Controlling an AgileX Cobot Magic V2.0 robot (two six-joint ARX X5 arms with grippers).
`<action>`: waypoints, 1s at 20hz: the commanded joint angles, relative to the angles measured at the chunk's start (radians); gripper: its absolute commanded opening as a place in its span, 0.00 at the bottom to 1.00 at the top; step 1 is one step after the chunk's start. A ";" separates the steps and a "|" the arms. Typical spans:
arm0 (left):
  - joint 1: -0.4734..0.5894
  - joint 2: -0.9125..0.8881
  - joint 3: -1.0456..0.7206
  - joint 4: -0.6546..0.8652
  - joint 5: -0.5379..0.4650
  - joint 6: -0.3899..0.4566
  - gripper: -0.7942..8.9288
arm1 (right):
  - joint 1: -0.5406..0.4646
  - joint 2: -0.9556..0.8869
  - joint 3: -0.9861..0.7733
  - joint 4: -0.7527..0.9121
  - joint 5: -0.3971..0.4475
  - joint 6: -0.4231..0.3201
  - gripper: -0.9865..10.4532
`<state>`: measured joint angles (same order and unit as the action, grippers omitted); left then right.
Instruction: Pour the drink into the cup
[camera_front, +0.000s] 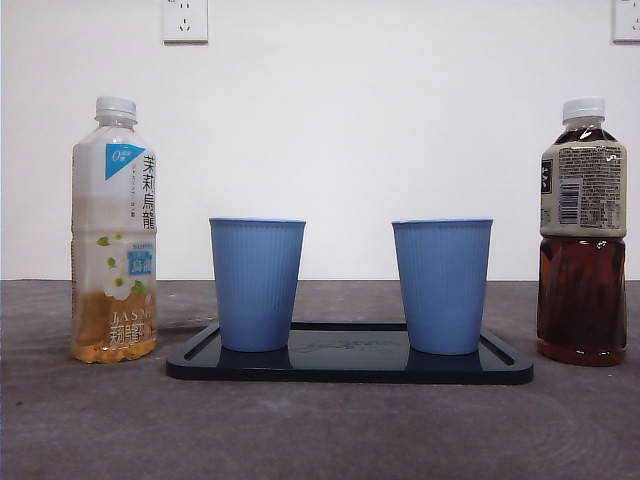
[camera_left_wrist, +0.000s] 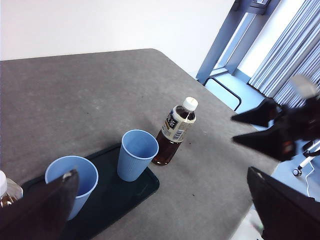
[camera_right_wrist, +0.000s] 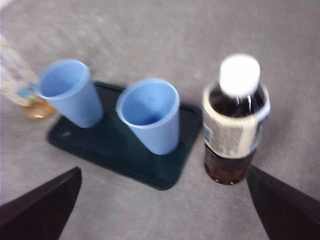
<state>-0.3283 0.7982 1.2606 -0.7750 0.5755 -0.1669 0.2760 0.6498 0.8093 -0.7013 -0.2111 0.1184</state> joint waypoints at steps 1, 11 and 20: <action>-0.004 0.005 0.023 0.011 0.000 0.009 0.69 | 0.007 0.002 -0.117 0.150 0.042 0.047 0.54; -0.004 0.006 0.023 0.011 0.000 0.008 0.69 | 0.007 0.118 -0.432 0.728 0.216 0.087 0.54; -0.004 0.005 0.023 0.011 0.000 -0.009 0.69 | 0.002 0.359 -0.449 0.986 0.246 0.085 0.54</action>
<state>-0.3283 0.7982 1.2606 -0.7750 0.5751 -0.1734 0.2749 0.9970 0.3565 0.2745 0.0307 0.1913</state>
